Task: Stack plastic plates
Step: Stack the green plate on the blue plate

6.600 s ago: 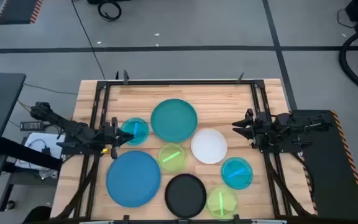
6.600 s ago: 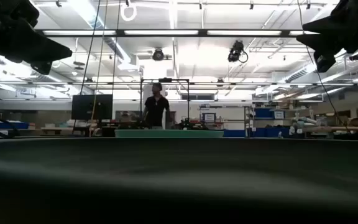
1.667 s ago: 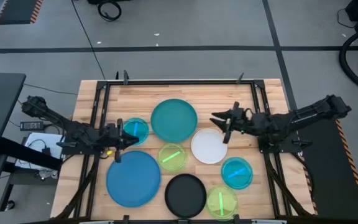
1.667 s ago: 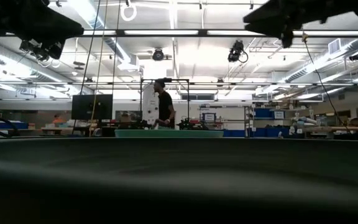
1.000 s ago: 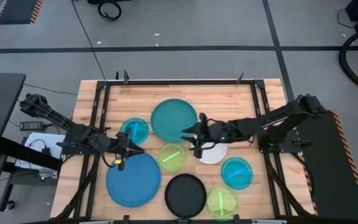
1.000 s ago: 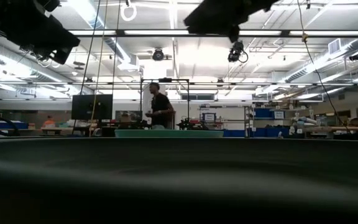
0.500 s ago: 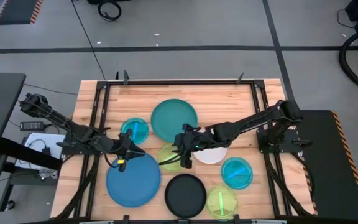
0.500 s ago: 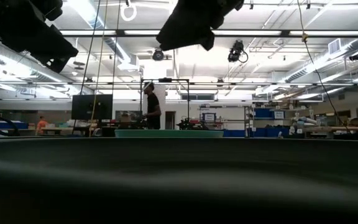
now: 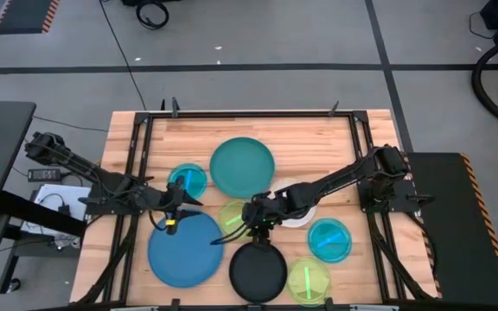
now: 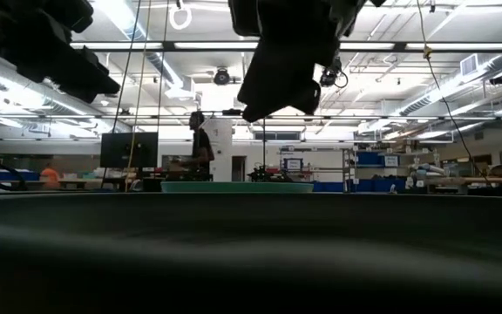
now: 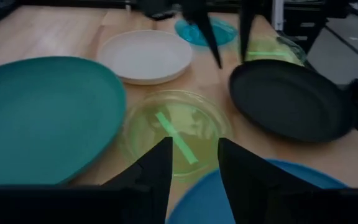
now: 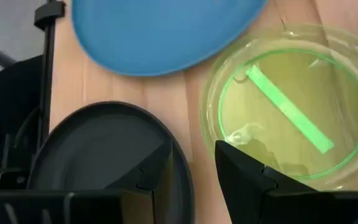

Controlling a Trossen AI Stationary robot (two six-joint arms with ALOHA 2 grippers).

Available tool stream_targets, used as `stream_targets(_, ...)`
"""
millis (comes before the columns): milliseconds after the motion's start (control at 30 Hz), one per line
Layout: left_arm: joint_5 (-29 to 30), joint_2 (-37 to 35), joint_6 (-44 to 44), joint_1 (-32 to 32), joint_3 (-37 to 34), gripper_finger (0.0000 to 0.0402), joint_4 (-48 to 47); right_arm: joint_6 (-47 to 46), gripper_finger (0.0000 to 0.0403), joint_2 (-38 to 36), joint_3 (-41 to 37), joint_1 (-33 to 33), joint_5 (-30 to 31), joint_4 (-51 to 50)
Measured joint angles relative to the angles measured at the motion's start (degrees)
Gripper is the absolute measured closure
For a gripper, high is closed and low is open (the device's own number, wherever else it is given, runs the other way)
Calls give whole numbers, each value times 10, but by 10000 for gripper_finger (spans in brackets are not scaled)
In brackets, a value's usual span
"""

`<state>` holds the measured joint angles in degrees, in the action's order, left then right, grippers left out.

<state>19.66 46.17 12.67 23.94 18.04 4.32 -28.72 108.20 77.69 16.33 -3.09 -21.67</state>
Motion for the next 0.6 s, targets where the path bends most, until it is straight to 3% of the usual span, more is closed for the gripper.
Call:
stream_targets(400, -2, 0, 25, -25, 0, 265, -9, -7, 271, 5, 0, 3, 50, -3)
stream_targets(600, -47, 0, 55, -17, 0, 265, -25, 72, 271, 4, 0, 2, 67, 56)
